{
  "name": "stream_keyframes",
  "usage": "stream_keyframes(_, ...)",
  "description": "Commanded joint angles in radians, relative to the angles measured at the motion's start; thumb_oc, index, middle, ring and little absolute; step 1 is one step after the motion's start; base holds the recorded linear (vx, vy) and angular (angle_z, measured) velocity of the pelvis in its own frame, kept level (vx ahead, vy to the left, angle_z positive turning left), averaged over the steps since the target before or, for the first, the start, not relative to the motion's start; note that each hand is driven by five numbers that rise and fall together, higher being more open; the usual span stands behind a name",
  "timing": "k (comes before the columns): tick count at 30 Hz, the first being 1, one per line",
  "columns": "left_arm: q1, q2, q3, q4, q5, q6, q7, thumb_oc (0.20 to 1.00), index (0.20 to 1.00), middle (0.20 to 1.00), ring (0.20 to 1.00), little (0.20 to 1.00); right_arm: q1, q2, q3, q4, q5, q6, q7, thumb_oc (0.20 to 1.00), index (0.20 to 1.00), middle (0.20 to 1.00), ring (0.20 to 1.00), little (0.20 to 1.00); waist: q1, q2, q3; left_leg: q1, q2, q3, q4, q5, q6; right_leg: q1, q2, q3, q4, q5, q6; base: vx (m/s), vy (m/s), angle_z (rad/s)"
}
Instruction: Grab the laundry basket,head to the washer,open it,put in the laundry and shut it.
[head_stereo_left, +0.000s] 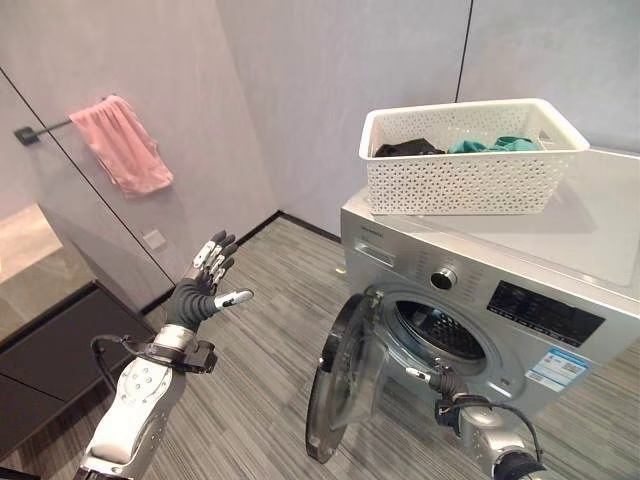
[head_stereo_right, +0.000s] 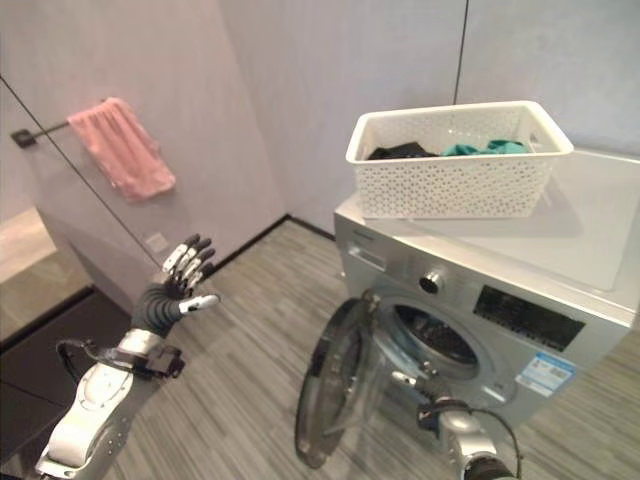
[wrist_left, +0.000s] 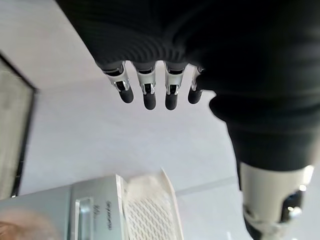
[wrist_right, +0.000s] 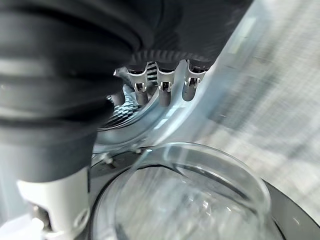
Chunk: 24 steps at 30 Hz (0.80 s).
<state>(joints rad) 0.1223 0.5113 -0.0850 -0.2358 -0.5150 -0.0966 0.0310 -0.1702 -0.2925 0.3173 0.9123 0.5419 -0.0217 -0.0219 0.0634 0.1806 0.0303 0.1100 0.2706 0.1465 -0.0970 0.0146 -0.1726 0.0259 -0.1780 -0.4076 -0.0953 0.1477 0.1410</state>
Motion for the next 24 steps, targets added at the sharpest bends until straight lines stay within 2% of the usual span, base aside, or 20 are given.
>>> stream_keyframes(1,-0.047,0.039,-0.009,-0.043,-0.049,-0.027,0.026,1.000,1.000,1.000,1.000,1.000,-0.216,0.104,0.035,0.035,0.058,-0.027,0.011,1.000,1.000,1.000,1.000,1.000,0.046,-0.036,0.049,0.004,-0.066,-0.015,0.016,-0.008,0.030,0.034,-0.014,0.020,0.008,-0.141,-0.034,-0.10,0.094,0.13)
stream_keyframes(2,-0.060,0.036,-0.027,-0.037,-0.051,-0.027,0.026,1.000,1.000,1.000,1.000,1.000,-0.272,0.129,0.059,0.068,0.057,-0.028,0.014,1.000,1.000,1.000,1.000,1.000,0.069,-0.030,0.063,-0.022,-0.080,-0.032,0.017,-0.009,0.035,0.026,-0.028,0.004,0.008,-0.134,-0.029,-0.08,0.074,0.25)
stream_keyframes(3,-0.060,0.036,-0.027,-0.037,-0.051,-0.027,0.026,1.000,1.000,1.000,1.000,1.000,-0.273,0.130,0.059,0.069,0.057,-0.028,0.015,1.000,1.000,1.000,1.000,1.000,0.069,-0.031,0.063,-0.023,-0.080,-0.033,0.017,-0.008,0.036,0.026,-0.029,0.003,0.008,-0.134,-0.029,-0.08,0.076,0.38)
stream_keyframes(6,-0.079,0.035,-0.057,-0.021,-0.044,-0.023,0.027,1.000,1.000,1.000,1.000,1.000,-0.345,0.157,0.085,0.066,0.063,-0.029,0.021,1.000,1.000,1.000,1.000,1.000,0.106,-0.024,0.081,-0.074,-0.108,-0.068,0.021,-0.002,0.048,0.005,-0.050,-0.020,0.008,-0.120,-0.025,-0.05,0.081,0.49)
stream_keyframes(14,-0.093,0.057,-0.080,-0.032,-0.050,-0.017,0.015,1.000,1.000,1.000,1.000,1.000,-0.381,0.187,0.074,0.030,0.126,-0.043,0.016,1.000,1.000,1.000,1.000,1.000,0.143,-0.019,0.106,-0.145,-0.146,-0.120,0.032,0.000,0.065,-0.015,-0.084,-0.054,0.012,-0.104,-0.018,-0.01,0.069,0.28)
stream_keyframes(15,-0.100,0.063,-0.086,-0.036,-0.048,-0.019,0.010,1.000,1.000,1.000,1.000,1.000,-0.386,0.192,0.075,0.030,0.128,-0.046,0.016,1.000,1.000,1.000,1.000,1.000,0.150,-0.015,0.108,-0.144,-0.142,-0.128,0.034,-0.016,0.060,-0.007,-0.082,-0.049,0.013,-0.119,-0.009,0.06,0.045,0.21)
stream_keyframes(21,-0.107,0.093,-0.099,-0.067,-0.080,-0.034,-0.015,1.000,1.000,1.000,1.000,1.000,-0.413,0.225,0.071,0.054,0.142,-0.056,0.015,1.000,1.000,1.000,1.000,1.000,0.162,-0.020,0.114,-0.164,-0.156,-0.123,0.052,-0.031,0.068,-0.016,-0.095,-0.038,0.012,-0.109,-0.003,0.02,0.032,0.19)
stream_keyframes(24,-0.090,0.109,-0.123,-0.067,-0.118,-0.027,-0.048,1.000,1.000,1.000,1.000,1.000,-0.382,0.216,0.084,0.066,0.090,-0.056,0.019,1.000,1.000,1.000,1.000,1.000,0.144,-0.032,0.120,-0.166,-0.164,-0.103,0.066,-0.028,0.077,-0.023,-0.104,-0.030,0.008,-0.090,-0.007,-0.03,0.029,0.00)
